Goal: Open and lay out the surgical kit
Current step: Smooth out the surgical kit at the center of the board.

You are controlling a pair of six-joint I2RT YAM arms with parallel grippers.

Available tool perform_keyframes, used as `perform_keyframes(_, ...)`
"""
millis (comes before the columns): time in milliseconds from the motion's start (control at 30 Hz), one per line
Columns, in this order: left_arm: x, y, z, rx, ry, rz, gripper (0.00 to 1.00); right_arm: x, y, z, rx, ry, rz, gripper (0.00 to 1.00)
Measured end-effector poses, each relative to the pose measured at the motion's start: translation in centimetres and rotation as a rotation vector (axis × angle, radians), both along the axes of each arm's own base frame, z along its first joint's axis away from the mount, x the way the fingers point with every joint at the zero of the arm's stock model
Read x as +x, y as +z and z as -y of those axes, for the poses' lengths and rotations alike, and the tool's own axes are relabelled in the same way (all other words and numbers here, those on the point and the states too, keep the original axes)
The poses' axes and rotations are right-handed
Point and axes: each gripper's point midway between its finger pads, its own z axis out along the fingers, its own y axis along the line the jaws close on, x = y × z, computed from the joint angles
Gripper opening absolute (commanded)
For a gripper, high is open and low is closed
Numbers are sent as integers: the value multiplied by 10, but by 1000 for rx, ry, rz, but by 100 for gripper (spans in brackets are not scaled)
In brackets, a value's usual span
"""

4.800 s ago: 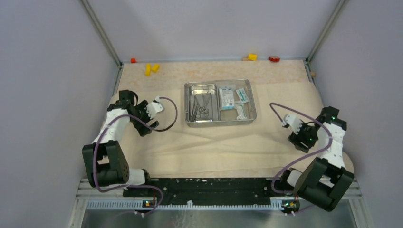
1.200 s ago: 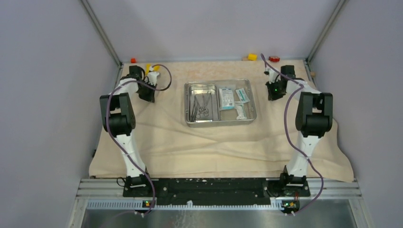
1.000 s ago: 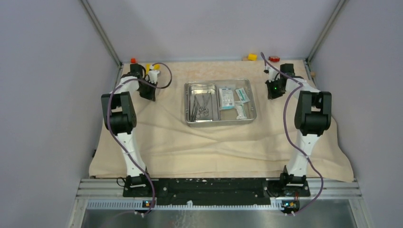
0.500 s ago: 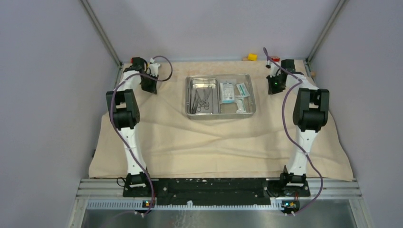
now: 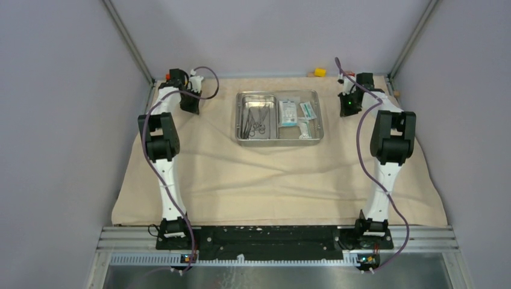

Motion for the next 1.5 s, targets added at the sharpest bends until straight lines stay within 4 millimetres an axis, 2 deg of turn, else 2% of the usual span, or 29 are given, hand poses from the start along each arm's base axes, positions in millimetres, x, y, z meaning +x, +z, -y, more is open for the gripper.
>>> perform_keyframes(667, 15, 1, -2, 16, 16, 26, 0, 14, 1, 6, -25, -20, 13, 0)
perform_keyframes(1500, 30, 2, -11, 32, 30, 70, 0, 18, 1, 0, -29, -10, 24, 0)
